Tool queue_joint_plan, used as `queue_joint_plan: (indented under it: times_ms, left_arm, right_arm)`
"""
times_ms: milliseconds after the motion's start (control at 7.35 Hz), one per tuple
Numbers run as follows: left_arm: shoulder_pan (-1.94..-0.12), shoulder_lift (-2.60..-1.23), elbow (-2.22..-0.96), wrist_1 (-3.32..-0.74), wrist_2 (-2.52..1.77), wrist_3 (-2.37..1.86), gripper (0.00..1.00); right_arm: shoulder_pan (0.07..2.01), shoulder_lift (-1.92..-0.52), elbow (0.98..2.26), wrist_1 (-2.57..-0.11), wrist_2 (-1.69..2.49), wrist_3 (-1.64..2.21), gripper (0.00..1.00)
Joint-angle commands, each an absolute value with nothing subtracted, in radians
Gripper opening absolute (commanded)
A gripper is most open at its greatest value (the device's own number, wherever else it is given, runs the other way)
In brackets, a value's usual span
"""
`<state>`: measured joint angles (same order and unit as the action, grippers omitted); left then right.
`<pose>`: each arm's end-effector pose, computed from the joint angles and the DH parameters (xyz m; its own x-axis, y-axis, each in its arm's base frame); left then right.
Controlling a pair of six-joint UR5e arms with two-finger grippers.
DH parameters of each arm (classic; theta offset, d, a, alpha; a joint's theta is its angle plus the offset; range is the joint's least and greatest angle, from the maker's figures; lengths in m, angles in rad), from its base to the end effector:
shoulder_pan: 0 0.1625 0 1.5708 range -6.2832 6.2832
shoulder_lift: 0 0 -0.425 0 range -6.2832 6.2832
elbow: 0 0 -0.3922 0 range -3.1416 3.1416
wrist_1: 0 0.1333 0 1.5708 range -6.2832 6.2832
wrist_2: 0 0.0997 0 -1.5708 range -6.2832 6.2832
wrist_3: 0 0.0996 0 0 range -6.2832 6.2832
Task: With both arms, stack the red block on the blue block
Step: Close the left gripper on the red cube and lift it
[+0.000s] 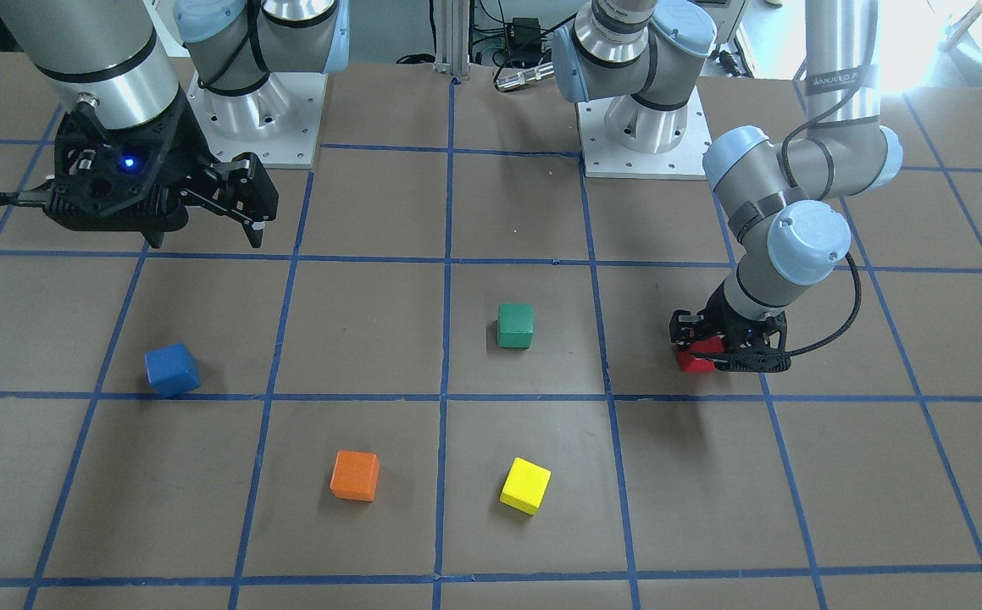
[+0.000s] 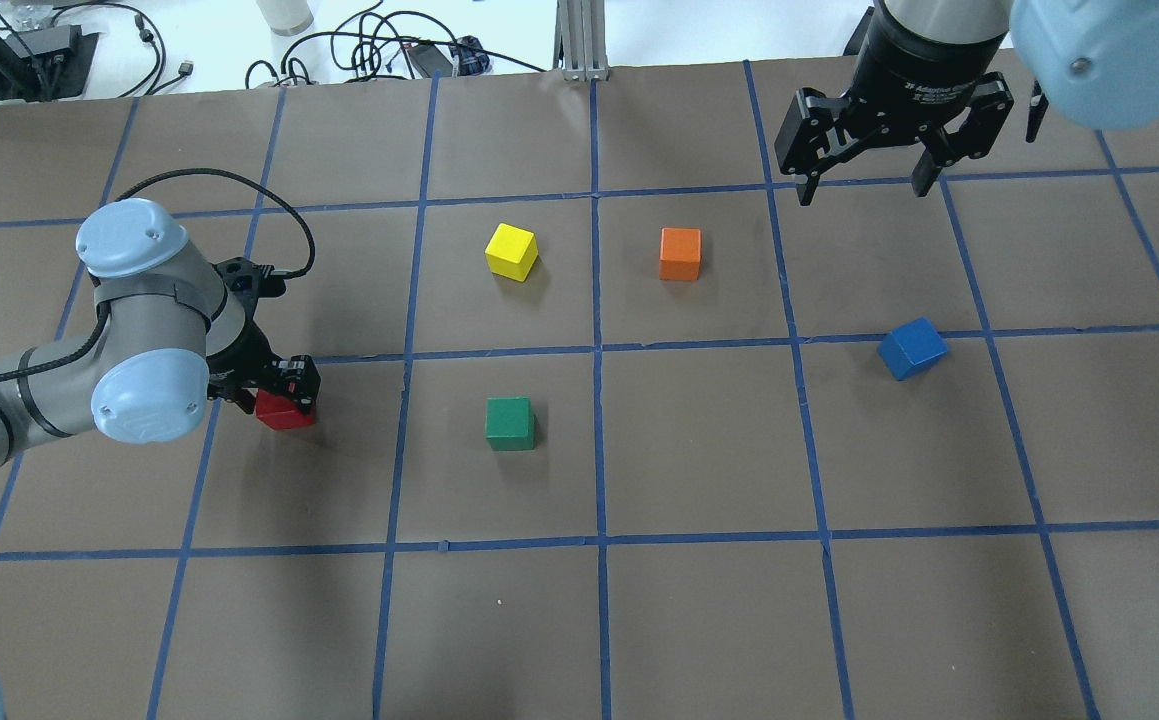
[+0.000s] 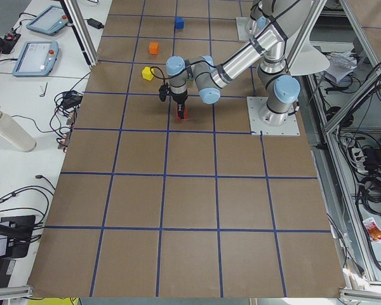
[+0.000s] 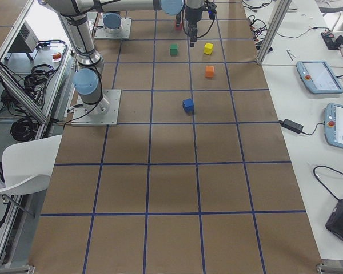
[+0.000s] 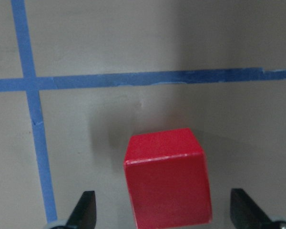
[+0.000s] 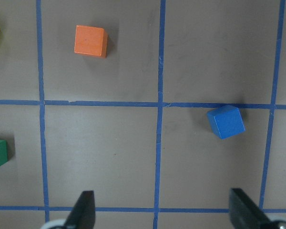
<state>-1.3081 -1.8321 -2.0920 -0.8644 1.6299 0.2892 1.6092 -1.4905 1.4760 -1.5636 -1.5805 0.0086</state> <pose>0.0015 -0.4964 0.1898 -0.9989 0.0303 -0.0348 0.0271 0.9956 0.0897 0.1525 -0.5212 0.4930 -0.9995 -0.0297 0.0096 -0.0298 0.9995 -0.0074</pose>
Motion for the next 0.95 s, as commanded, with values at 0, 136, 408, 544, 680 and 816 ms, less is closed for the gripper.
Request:
queue_joint_plan:
  times_ms: [0, 136, 408, 544, 680, 816]
  left_arm:
    - [-1.312, -1.815, -2.083, -0.874, 1.664, 0.287, 0.26]
    - [-1.322, -1.812, -2.053, -0.874, 1.663, 0.287, 0.23]
    - [-1.443, -1.825, -1.909, -0.95, 1.655, 0.22, 0.2]
    - [-1.553, -1.842, -1.82, -1.013, 1.645, 0.121, 0.18]
    - [-1.648, -1.864, -1.752, -1.052, 1.594, 0.041, 0.16]
    - [-1.723, -1.891, -1.706, -1.057, 1.535, -0.068, 0.16]
  right_arm:
    - [1.609, -1.493, 1.479, -1.563, -1.58, 0.009, 1.0]
    - [1.609, -1.493, 1.479, -1.563, -1.582, 0.009, 1.0]
    - [1.609, -1.494, 1.479, -1.563, -1.58, 0.009, 1.0]
    - [1.609, -1.494, 1.479, -1.565, -1.58, 0.009, 1.0]
    - [1.609, -1.494, 1.479, -1.565, -1.582, 0.009, 1.0]
    - [1.608, -1.494, 1.477, -1.563, -1.582, 0.009, 1.0]
